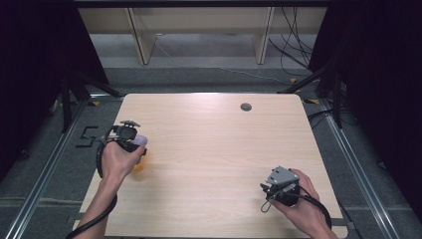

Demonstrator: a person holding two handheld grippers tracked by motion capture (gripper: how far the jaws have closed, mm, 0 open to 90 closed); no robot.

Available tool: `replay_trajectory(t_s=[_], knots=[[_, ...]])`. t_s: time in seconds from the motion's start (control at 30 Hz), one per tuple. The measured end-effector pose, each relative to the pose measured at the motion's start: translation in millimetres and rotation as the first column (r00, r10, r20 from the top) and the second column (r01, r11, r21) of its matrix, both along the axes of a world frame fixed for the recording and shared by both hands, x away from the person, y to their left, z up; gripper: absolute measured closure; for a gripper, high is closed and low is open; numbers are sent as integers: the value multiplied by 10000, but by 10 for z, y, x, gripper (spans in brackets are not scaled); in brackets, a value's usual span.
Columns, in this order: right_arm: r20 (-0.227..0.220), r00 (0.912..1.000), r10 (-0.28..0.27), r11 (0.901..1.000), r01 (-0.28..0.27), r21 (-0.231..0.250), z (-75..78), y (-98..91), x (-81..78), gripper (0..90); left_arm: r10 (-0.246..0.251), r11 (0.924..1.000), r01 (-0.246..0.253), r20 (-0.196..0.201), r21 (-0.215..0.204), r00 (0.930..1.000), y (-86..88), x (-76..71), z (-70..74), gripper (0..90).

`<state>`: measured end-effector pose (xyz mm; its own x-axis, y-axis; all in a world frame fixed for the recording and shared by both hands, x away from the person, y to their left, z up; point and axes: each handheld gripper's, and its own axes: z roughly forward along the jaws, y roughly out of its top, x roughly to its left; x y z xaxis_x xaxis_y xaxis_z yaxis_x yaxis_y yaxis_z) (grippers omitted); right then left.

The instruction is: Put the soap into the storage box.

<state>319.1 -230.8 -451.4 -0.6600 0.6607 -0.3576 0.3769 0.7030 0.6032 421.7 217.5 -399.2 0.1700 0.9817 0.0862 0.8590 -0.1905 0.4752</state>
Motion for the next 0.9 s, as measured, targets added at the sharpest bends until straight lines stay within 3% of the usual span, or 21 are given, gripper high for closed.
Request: replay_trajectory(t_s=[0.03,0.1,0.3,0.47,0.8,0.83,0.9], knots=[[16,10000,3,10000,-3,8,1,0,-1,398,-31,9999,34,279,-114,9996,11,-1,-20,491],[22,10000,18,10000,-18,4,-2,1,0,398,20,10000,-19,113,-80,9999,28,-2,-11,491],[54,10000,-28,10000,27,78,5,8,-9,399,97,9999,-96,258,-55,9996,73,-8,-44,491],[86,10000,18,10000,-19,41,7,13,-10,399,244,9996,-243,-68,135,9997,124,-11,-39,491],[62,10000,45,10000,-45,28,2,2,-5,398,458,9987,-462,172,233,9988,227,3,-117,491],[77,9999,65,10000,-65,3,5,1,-4,399,491,9980,-489,-22,407,9988,237,9,-106,491],[71,10000,19,10000,-19,9,7,1,-6,399,549,9977,-550,36,405,9985,239,14,-111,491]])
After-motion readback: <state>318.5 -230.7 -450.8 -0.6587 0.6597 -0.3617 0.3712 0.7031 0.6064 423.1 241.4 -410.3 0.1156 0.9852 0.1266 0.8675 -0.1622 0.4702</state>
